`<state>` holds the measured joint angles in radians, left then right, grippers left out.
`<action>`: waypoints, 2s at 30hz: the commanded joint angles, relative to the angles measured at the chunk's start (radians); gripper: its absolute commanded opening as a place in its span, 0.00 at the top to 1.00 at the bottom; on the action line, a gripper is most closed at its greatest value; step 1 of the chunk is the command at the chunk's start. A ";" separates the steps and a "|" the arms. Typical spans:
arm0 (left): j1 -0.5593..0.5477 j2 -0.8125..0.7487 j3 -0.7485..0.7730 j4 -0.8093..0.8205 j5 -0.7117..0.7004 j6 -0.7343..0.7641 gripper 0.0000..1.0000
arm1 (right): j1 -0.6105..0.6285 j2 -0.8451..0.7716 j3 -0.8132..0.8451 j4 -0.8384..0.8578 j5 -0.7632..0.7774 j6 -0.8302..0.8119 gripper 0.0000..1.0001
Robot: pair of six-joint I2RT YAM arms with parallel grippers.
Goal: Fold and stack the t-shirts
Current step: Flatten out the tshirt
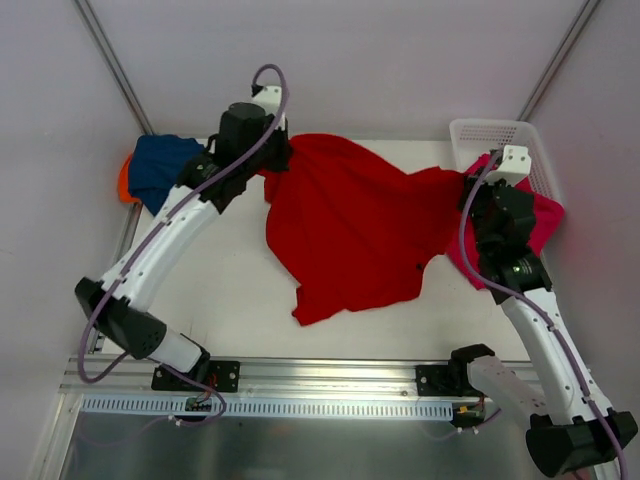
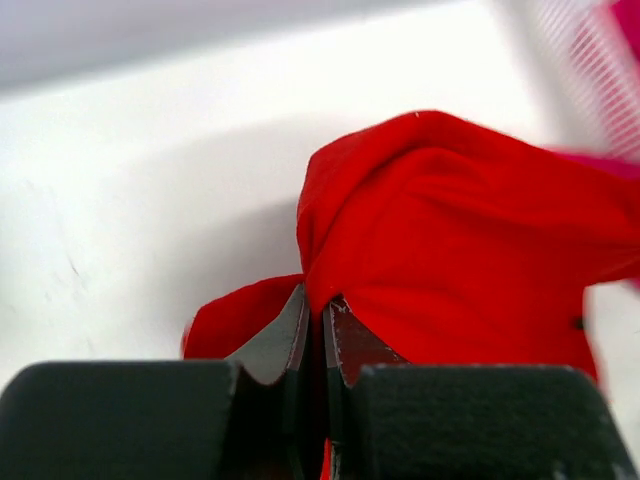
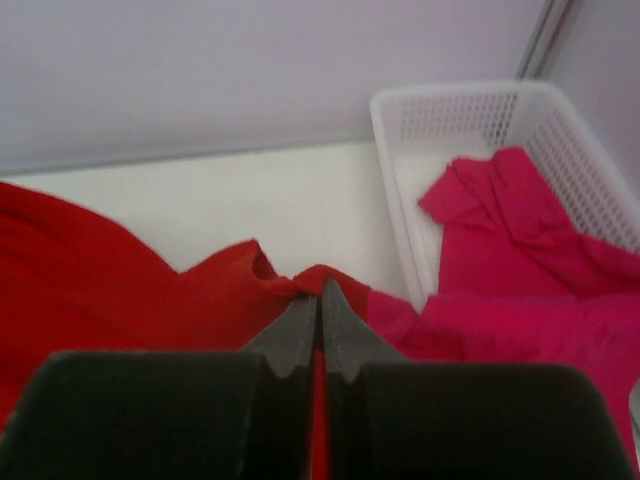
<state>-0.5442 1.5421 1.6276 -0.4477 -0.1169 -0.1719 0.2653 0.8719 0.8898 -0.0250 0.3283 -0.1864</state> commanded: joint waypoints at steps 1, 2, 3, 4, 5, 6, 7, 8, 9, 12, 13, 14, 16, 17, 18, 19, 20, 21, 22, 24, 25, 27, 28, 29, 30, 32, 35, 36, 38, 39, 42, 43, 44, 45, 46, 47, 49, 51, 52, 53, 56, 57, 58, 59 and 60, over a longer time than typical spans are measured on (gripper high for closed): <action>-0.016 -0.151 0.099 -0.054 -0.038 0.101 1.00 | -0.003 -0.037 0.153 0.005 -0.070 -0.045 0.99; -0.022 -0.177 0.106 -0.052 -0.038 0.118 1.00 | -0.005 -0.046 0.175 0.005 -0.087 -0.051 0.99; -0.023 -0.229 0.112 -0.054 -0.033 0.150 1.00 | -0.003 -0.054 0.216 0.005 -0.128 -0.056 0.99; -0.026 -0.259 0.109 -0.054 -0.029 0.163 1.00 | -0.005 -0.063 0.233 0.005 -0.155 -0.067 1.00; -0.026 -0.290 0.100 -0.052 -0.026 0.187 1.00 | -0.005 -0.089 0.251 0.007 -0.191 -0.070 0.99; -0.028 -0.351 0.083 -0.051 -0.026 0.207 1.00 | -0.005 -0.105 0.265 0.010 -0.262 -0.068 1.00; -0.026 -0.387 0.033 -0.048 -0.029 0.209 1.00 | -0.003 -0.128 0.259 0.016 -0.302 -0.056 1.00; -0.026 -0.428 -0.006 -0.043 -0.020 0.207 1.00 | -0.003 -0.187 0.247 0.051 -0.380 -0.041 1.00; -0.026 -0.520 -0.056 -0.036 -0.006 0.193 1.00 | -0.005 -0.223 0.227 0.069 -0.414 -0.021 1.00; -0.028 -0.751 -0.302 -0.016 0.042 0.125 1.00 | -0.003 -0.402 0.095 0.158 -0.546 0.076 0.99; -0.028 -0.817 -0.427 -0.017 0.086 0.109 1.00 | -0.005 -0.450 0.042 0.163 -0.575 0.097 0.99; -0.028 -0.894 -0.484 -0.016 0.112 0.094 1.00 | -0.003 -0.493 0.022 0.152 -0.606 0.128 1.00; -0.028 -1.087 -0.602 -0.013 0.187 0.052 1.00 | -0.003 -0.608 -0.008 0.117 -0.630 0.146 1.00; -0.028 -1.140 -0.620 -0.014 0.244 0.054 1.00 | -0.003 -0.637 -0.003 0.056 -0.646 0.146 1.00; -0.028 -1.216 -0.639 -0.010 0.322 0.078 1.00 | -0.005 -0.690 0.001 0.036 -0.700 0.151 0.99; -0.028 -1.243 -0.643 -0.003 0.462 0.087 1.00 | -0.003 -0.712 0.001 0.030 -0.725 0.159 1.00; -0.028 -1.270 -0.644 0.007 0.520 0.097 1.00 | -0.003 -0.735 -0.006 0.040 -0.773 0.183 0.99; -0.028 -1.274 -0.640 0.012 0.558 0.098 1.00 | -0.003 -0.763 -0.009 0.057 -0.788 0.183 0.99; -0.028 -1.274 -0.638 0.017 0.597 0.100 1.00 | -0.003 -0.771 -0.011 0.091 -0.798 0.211 0.99; -0.028 -1.248 -0.640 0.033 0.606 0.109 1.00 | -0.005 -0.762 -0.002 0.112 -0.775 0.200 0.99; -0.028 -1.232 -0.643 0.044 0.603 0.114 1.00 | -0.003 -0.746 0.007 0.106 -0.758 0.196 0.99; -0.028 -1.171 -0.653 0.095 0.565 0.136 1.00 | -0.005 -0.700 0.046 0.085 -0.709 0.133 0.99; -0.030 -1.147 -0.657 0.115 0.545 0.144 1.00 | -0.003 -0.642 0.057 0.073 -0.692 0.090 0.99; -0.028 -1.084 -0.657 0.138 0.501 0.161 1.00 | -0.003 -0.608 0.063 0.076 -0.655 0.073 1.00; -0.028 -1.047 -0.650 0.179 0.482 0.163 1.00 | -0.003 -0.576 0.064 0.083 -0.635 0.058 1.00; -0.028 -0.940 -0.649 0.242 0.441 0.205 1.00 | -0.003 -0.461 0.057 0.125 -0.553 0.015 1.00; -0.014 -0.750 -0.611 0.368 0.358 0.238 1.00 | -0.005 -0.244 0.054 0.166 -0.411 -0.054 0.99; 0.003 -0.688 -0.583 0.385 0.364 0.229 1.00 | -0.005 -0.175 0.081 0.171 -0.384 -0.074 0.99; 0.085 -0.519 -0.469 0.395 0.428 0.184 1.00 | -0.006 0.032 0.127 0.171 -0.351 -0.131 1.00; 0.101 -0.461 -0.428 0.397 0.463 0.186 1.00 | -0.008 0.098 0.153 0.177 -0.353 -0.152 0.99; 0.160 -0.260 -0.254 0.406 0.468 0.215 1.00 | -0.021 0.329 0.268 0.227 -0.336 -0.215 1.00; 0.186 -0.214 -0.203 0.408 0.514 0.209 1.00 | -0.024 0.379 0.334 0.235 -0.334 -0.223 1.00; 0.237 -0.123 -0.105 0.414 0.542 0.187 1.00 | -0.032 0.427 0.371 0.238 -0.336 -0.231 0.99; 0.259 -0.078 -0.057 0.420 0.566 0.178 1.00 | -0.046 0.517 0.409 0.240 -0.344 -0.232 1.00; 0.279 -0.036 -0.004 0.422 0.610 0.176 1.00 | -0.051 0.557 0.490 0.240 -0.350 -0.234 0.99; 0.308 0.037 0.099 0.423 0.632 0.166 1.00 | -0.055 0.594 0.529 0.238 -0.353 -0.239 1.00; 0.329 0.091 0.190 0.419 0.664 0.140 1.00 | -0.058 0.667 0.595 0.237 -0.359 -0.245 0.99; 0.360 0.122 0.291 0.408 0.704 0.134 1.00 | -0.060 0.687 0.672 0.235 -0.376 -0.254 1.00; 0.372 0.103 0.319 0.411 0.729 0.129 1.00 | -0.058 0.684 0.687 0.241 -0.386 -0.255 0.99; 0.381 0.084 0.324 0.411 0.738 0.129 1.00 | -0.058 0.674 0.698 0.252 -0.390 -0.257 1.00; 0.408 -0.058 0.244 0.425 0.790 0.162 1.00 | -0.057 0.590 0.661 0.357 -0.396 -0.266 0.99; 0.411 -0.113 0.198 0.441 0.790 0.163 1.00 | -0.057 0.557 0.634 0.388 -0.402 -0.271 0.99; 0.414 -0.170 0.136 0.516 0.787 0.182 1.00 | -0.054 0.518 0.602 0.422 -0.409 -0.278 0.99; 0.414 -0.292 -0.003 0.550 0.777 0.196 1.00 | -0.054 0.433 0.563 0.451 -0.441 -0.280 0.99; 0.414 -0.362 -0.076 0.582 0.752 0.198 1.00 | -0.054 0.385 0.523 0.495 -0.462 -0.277 0.99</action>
<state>-0.1295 1.4483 1.6970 -0.0364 0.5777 -0.0082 0.2092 1.4570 1.4662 0.2573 -0.0639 -0.4377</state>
